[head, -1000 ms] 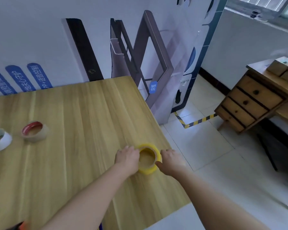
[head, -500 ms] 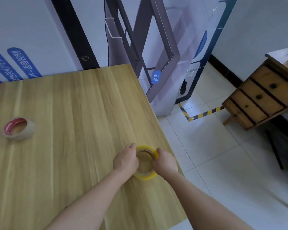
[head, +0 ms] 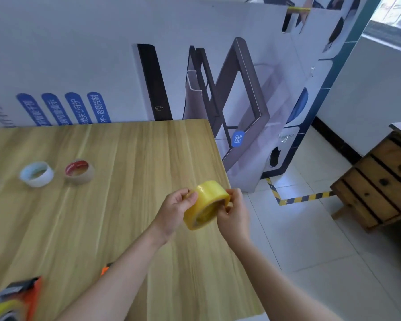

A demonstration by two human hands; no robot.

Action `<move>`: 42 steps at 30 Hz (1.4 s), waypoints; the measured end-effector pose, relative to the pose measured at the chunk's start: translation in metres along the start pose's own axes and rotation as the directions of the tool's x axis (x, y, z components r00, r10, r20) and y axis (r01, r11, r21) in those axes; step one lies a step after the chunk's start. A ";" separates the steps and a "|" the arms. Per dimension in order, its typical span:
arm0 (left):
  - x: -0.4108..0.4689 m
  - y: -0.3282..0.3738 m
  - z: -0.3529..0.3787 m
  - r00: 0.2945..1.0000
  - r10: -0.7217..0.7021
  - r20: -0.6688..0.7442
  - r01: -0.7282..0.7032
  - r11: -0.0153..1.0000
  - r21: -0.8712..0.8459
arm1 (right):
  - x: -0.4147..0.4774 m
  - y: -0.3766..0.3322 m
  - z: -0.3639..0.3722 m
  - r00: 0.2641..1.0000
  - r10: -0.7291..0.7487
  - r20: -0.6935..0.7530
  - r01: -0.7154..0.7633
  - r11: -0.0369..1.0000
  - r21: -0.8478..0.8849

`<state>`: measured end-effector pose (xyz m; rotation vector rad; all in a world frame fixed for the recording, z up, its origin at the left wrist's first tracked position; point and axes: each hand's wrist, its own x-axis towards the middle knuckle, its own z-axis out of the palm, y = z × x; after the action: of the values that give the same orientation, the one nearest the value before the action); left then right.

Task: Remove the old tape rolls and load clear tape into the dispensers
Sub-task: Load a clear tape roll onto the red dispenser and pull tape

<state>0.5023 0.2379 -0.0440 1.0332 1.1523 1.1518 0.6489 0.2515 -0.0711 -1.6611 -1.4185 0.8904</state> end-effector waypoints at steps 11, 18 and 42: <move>-0.076 0.068 -0.024 0.949 0.236 -0.210 -0.208 0.967 0.147 | -0.039 -0.096 0.012 0.841 -0.540 -0.040 0.538 0.842 -0.041; -0.133 0.094 -0.088 0.946 0.300 -0.120 -0.292 0.953 0.079 | -0.069 -0.141 0.042 0.912 -0.406 0.065 0.390 0.905 0.169; -0.275 0.141 -0.305 0.812 0.336 -0.478 -0.342 0.936 0.078 | -0.242 -0.311 0.224 0.790 -0.329 0.518 0.052 0.877 0.477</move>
<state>0.1717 -0.0103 0.0893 0.9925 1.3783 1.7780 0.2760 0.0650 0.1070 -0.8946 -1.5886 1.5609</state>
